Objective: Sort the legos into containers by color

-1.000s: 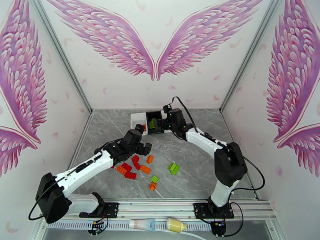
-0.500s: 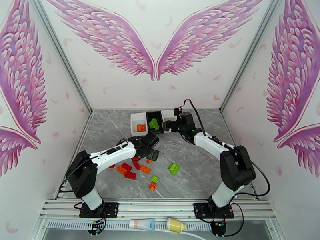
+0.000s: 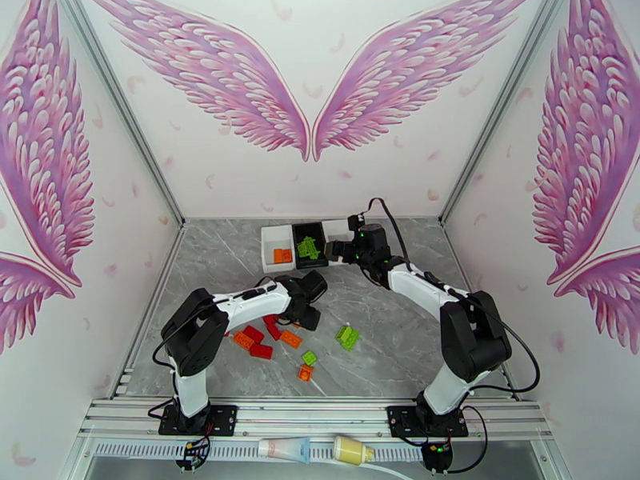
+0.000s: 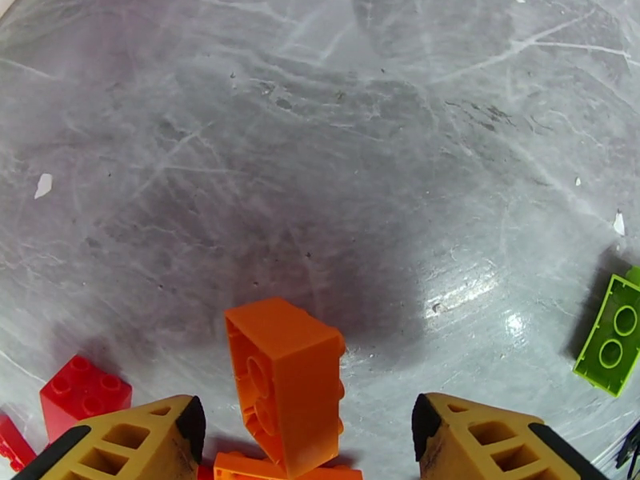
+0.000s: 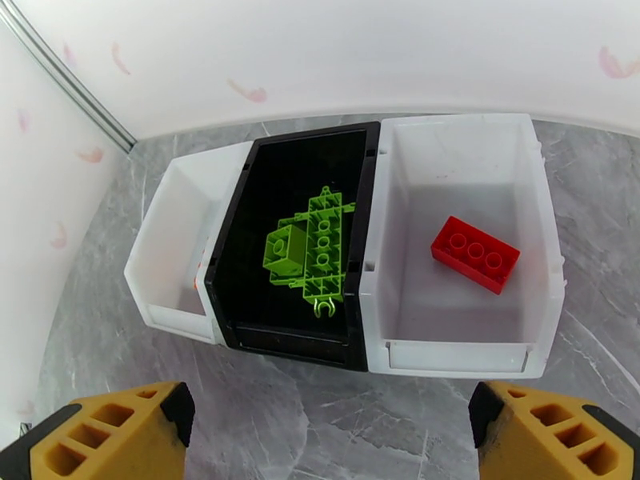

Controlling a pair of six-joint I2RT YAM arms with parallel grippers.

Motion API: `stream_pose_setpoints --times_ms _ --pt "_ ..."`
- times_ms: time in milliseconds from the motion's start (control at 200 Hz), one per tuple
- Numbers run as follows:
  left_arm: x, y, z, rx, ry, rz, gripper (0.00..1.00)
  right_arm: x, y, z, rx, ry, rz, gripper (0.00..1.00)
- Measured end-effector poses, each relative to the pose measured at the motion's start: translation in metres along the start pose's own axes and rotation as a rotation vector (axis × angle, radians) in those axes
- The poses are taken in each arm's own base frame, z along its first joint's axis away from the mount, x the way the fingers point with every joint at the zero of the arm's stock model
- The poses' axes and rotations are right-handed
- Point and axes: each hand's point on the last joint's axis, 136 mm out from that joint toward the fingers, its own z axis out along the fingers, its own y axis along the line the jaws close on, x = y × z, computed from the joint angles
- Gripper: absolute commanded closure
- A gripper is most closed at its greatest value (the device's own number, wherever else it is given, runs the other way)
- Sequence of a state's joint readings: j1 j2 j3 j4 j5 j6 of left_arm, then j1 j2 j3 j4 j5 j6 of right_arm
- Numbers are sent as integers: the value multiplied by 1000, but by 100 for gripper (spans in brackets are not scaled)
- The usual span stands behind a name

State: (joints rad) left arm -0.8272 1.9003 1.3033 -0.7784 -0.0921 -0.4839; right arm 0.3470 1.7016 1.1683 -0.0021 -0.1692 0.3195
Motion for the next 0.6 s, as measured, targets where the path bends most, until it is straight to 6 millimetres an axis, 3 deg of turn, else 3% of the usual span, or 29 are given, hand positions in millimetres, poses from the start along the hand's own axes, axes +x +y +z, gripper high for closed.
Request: stream_pose_setpoints --times_ms 440,600 --pt "-4 12 14 -17 24 -53 62 0 -3 0 5 -1 9 4" --pt "-5 9 15 -2 24 -59 63 -1 -5 -1 9 -2 12 4"
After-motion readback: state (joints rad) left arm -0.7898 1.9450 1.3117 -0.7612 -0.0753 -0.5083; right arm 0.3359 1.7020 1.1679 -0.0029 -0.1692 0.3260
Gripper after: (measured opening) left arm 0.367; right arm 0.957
